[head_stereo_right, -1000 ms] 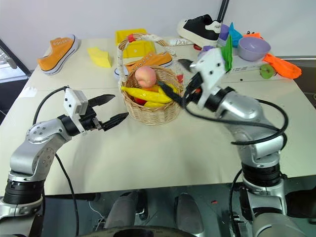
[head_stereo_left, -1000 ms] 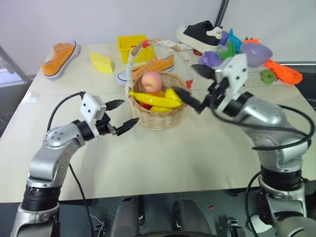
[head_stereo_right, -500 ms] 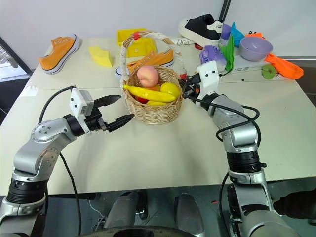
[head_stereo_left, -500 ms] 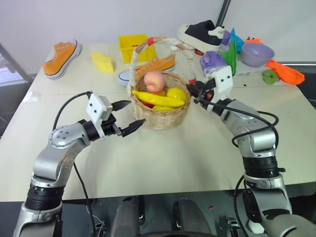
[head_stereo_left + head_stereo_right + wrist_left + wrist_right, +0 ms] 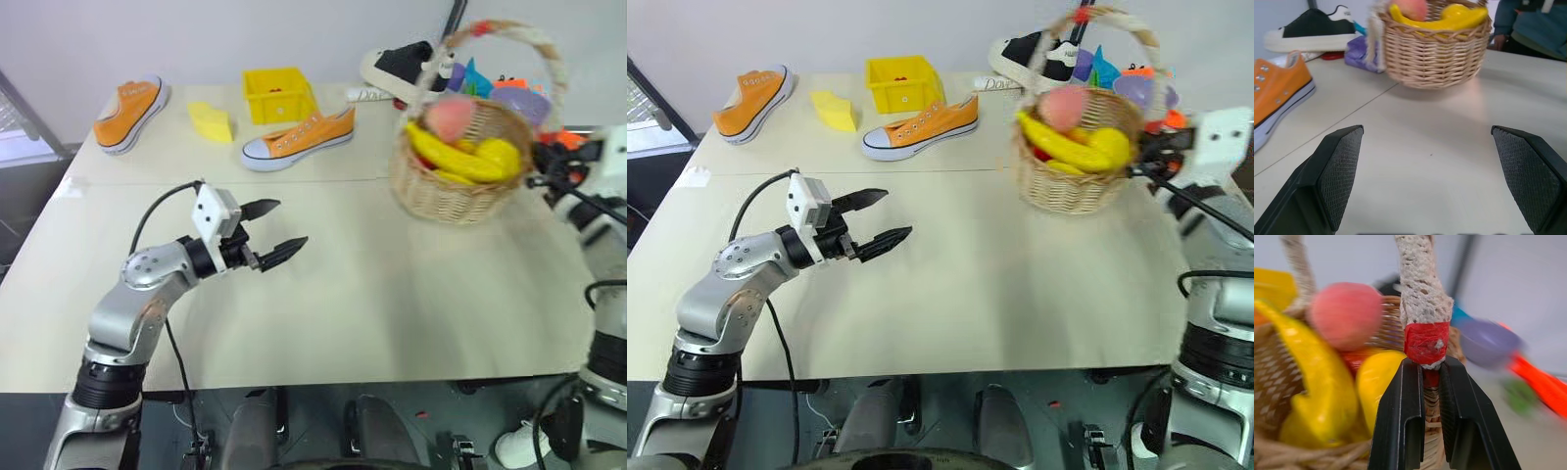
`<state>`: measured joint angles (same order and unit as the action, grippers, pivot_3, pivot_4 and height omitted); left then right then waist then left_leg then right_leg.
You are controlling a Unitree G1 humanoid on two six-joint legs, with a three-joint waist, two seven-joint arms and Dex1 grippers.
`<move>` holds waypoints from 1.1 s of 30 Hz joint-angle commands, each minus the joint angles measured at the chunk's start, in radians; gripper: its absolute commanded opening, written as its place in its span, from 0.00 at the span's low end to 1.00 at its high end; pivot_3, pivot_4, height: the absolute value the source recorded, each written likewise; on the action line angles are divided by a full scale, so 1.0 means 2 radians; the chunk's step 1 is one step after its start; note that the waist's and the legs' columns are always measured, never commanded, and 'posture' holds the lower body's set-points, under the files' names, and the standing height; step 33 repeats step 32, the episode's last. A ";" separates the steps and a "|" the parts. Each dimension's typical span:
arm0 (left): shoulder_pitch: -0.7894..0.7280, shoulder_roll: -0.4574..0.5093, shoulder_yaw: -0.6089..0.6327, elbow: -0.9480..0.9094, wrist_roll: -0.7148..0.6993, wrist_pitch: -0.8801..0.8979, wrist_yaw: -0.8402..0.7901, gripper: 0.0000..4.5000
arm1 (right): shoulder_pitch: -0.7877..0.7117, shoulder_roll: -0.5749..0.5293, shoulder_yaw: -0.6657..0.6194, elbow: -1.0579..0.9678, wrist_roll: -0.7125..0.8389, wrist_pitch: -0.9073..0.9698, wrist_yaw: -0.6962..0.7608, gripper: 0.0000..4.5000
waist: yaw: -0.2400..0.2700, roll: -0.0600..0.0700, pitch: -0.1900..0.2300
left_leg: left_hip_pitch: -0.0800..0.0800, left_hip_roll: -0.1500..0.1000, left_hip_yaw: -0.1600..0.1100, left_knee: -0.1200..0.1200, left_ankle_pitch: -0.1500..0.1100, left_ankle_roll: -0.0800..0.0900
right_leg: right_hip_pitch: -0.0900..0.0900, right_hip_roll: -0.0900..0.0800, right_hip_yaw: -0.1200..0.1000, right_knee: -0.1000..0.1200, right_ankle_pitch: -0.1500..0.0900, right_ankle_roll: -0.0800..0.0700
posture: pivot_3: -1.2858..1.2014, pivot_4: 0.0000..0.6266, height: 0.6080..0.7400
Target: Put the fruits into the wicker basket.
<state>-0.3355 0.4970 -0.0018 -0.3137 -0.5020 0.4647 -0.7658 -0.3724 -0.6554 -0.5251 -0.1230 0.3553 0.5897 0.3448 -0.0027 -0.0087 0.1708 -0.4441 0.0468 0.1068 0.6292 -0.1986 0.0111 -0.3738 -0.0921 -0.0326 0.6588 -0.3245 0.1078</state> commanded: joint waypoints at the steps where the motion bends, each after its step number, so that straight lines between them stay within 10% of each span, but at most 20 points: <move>1: -0.022 -0.010 -0.010 0.006 0.003 -0.014 -0.007 1.00 | 0.003 -0.008 -0.034 0.060 -0.007 -0.052 -0.007 0.01 | -0.004 0.000 0.000 | 0.000 0.000 0.000 0.000 0.000 0.000 | 0.000 0.000 0.000 0.000 0.000 0.000 | 0.52 0.24 0.95; 9: -0.029 -0.012 -0.009 0.011 0.006 -0.014 -0.011 1.00 | 0.031 -0.022 -0.037 0.059 -0.026 -0.112 -0.010 0.83 | -0.005 0.001 0.000 | 0.000 0.000 0.000 0.000 0.000 0.000 | 0.000 0.001 0.000 0.000 0.000 0.000 | 0.52 0.24 0.95; 19: -0.006 0.024 0.031 0.050 0.031 -0.020 0.004 1.00 | 0.161 -0.056 -0.050 -0.099 0.054 -0.135 0.139 0.83 | -0.005 0.001 0.000 | 0.001 0.001 -0.001 0.000 0.000 0.000 | 0.001 0.001 0.000 0.000 0.000 0.000 | 0.52 0.24 0.95; 33: 0.143 0.044 0.109 0.053 0.054 -0.057 0.043 1.00 | 0.173 0.005 0.140 -0.088 0.067 -0.120 0.205 0.83 | -0.003 0.000 0.000 | 0.001 0.000 -0.001 0.000 0.000 0.000 | 0.001 -0.003 0.000 0.000 -0.001 -0.002 | 0.52 0.24 0.95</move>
